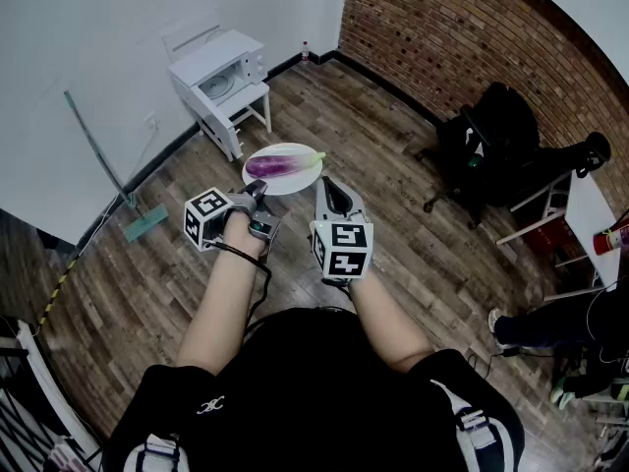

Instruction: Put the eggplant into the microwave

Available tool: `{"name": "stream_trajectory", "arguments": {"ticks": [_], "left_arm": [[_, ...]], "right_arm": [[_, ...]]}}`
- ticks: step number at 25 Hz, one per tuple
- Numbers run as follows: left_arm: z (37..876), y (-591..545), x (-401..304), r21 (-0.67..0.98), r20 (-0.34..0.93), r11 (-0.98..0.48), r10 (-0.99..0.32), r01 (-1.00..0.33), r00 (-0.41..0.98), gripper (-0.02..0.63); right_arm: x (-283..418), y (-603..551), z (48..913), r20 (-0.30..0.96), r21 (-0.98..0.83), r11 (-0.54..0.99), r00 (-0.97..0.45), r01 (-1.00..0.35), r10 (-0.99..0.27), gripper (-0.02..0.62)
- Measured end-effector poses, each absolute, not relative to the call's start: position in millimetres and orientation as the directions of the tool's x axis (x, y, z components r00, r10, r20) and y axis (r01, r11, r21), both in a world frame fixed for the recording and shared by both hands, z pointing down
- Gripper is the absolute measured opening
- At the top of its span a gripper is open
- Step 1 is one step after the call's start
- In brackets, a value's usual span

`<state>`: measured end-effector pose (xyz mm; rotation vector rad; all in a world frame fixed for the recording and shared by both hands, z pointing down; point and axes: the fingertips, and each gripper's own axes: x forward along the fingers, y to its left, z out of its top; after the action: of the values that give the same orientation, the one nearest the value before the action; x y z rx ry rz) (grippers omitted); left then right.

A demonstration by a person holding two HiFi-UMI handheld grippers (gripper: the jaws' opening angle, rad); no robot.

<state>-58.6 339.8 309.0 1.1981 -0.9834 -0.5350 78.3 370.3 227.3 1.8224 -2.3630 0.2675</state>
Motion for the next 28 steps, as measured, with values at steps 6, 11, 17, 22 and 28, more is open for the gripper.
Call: {"name": "stream_trajectory", "arguments": {"ticks": [6, 11, 17, 22, 28], "left_arm": [[314, 333, -40, 0.94, 0.339, 0.315, -0.802, -0.133, 0.492, 0.017], [318, 326, -20, 0.936, 0.347, 0.328, -0.799, -0.128, 0.491, 0.018], [322, 320, 9, 0.942, 0.326, 0.319, -0.81, -0.1, 0.487, 0.018], [335, 319, 22, 0.933, 0.354, 0.339, -0.805, -0.121, 0.475, 0.018], [341, 293, 21, 0.93, 0.364, 0.342, -0.806, -0.135, 0.466, 0.018]], "right_arm": [[100, 365, 228, 0.199, -0.079, 0.247, -0.259, -0.966, -0.945, 0.006], [120, 360, 229, 0.195, -0.078, 0.253, -0.264, -0.964, -0.945, 0.006], [149, 358, 234, 0.192, -0.067, 0.266, -0.274, -0.962, -0.942, 0.005], [168, 351, 244, 0.208, -0.075, 0.271, -0.281, -0.96, -0.937, 0.006], [173, 326, 242, 0.201, -0.073, 0.277, -0.286, -0.958, -0.937, 0.006]]}}
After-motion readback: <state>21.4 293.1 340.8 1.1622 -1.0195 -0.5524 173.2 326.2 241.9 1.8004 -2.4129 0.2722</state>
